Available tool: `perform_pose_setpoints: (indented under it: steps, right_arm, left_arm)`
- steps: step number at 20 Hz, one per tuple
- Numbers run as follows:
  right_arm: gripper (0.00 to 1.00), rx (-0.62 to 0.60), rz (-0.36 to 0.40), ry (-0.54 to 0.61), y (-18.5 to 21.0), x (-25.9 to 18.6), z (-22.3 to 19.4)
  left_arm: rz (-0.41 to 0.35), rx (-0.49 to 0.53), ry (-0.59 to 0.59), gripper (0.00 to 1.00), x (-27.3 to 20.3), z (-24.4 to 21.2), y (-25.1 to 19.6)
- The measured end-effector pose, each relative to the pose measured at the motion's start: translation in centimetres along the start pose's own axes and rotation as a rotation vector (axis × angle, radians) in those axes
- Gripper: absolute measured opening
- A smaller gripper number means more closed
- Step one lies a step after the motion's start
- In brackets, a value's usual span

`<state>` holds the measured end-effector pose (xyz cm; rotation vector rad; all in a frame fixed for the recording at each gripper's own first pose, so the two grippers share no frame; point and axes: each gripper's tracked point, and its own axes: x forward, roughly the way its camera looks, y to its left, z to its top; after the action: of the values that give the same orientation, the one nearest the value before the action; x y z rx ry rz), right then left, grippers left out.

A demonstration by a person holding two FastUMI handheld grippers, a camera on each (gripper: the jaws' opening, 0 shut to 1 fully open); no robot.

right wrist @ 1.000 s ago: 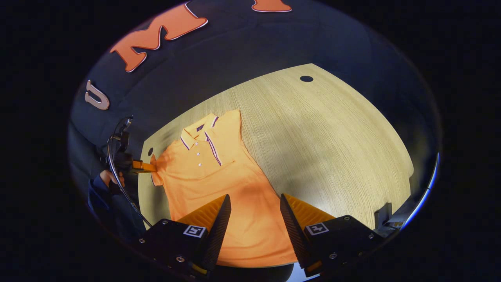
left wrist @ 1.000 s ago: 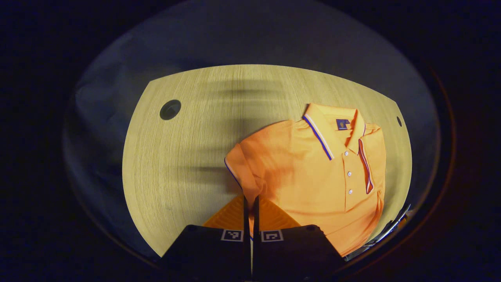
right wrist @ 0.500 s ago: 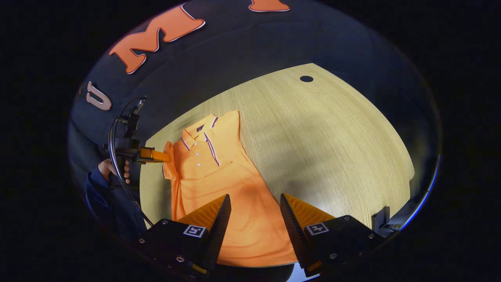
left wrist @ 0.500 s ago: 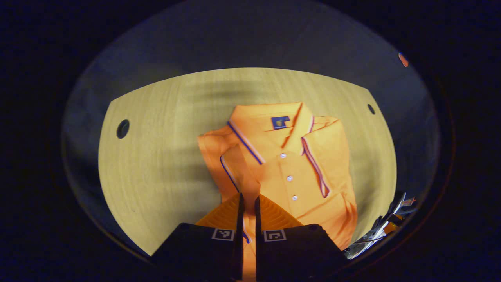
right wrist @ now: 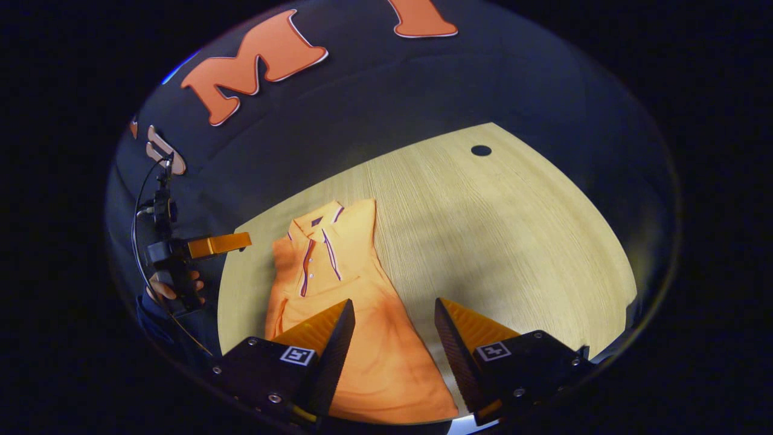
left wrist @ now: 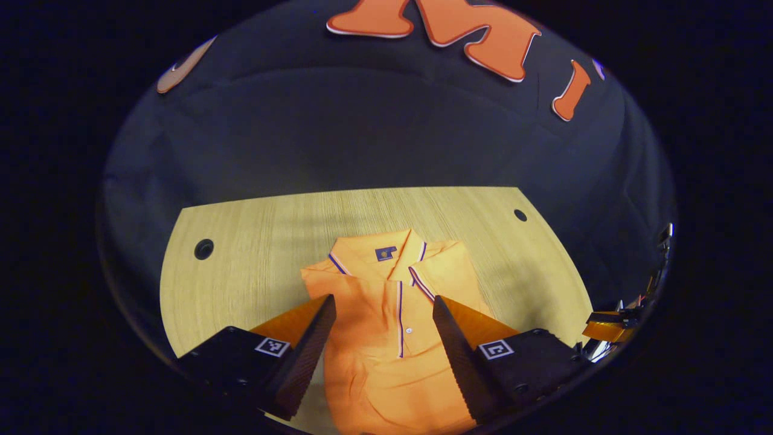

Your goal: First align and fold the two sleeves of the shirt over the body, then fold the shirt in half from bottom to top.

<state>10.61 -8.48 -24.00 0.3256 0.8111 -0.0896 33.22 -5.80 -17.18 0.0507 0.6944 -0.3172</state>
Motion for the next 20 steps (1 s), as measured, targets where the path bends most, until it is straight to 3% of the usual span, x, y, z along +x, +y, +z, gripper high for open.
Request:
perform_pose_setpoints:
  steps: [3,7,11,14,16,20]
  right_arm:
    - [0.96,-0.043,0.060,-0.093,1.5,-1.0,2.3]
    - [0.98,-0.179,0.105,-0.240,3.2,-3.1,4.4]
    - [0.99,-0.299,0.130,-0.339,5.0,-5.8,5.0]
    - [0.99,-0.305,0.108,-0.458,6.0,-10.2,4.8]
    - [0.98,-0.307,0.066,-0.560,6.3,-13.3,5.1]
    - [0.98,-0.327,0.052,-0.671,8.1,-18.0,2.5]
  left_arm:
    - [0.071,0.017,-0.161,0.98,-3.3,0.4,-0.2]
    - [0.180,0.070,-0.377,0.98,-10.6,0.7,-1.6]
    - [0.221,0.082,-0.555,0.98,-17.4,-1.3,-3.2]
    - [0.251,0.095,-0.714,0.98,-25.0,-2.1,-4.1]
    - [0.342,0.083,-0.874,0.97,-32.0,-2.1,-3.5]
    - [0.349,0.120,-1.022,0.99,-41.6,-4.3,-4.0]
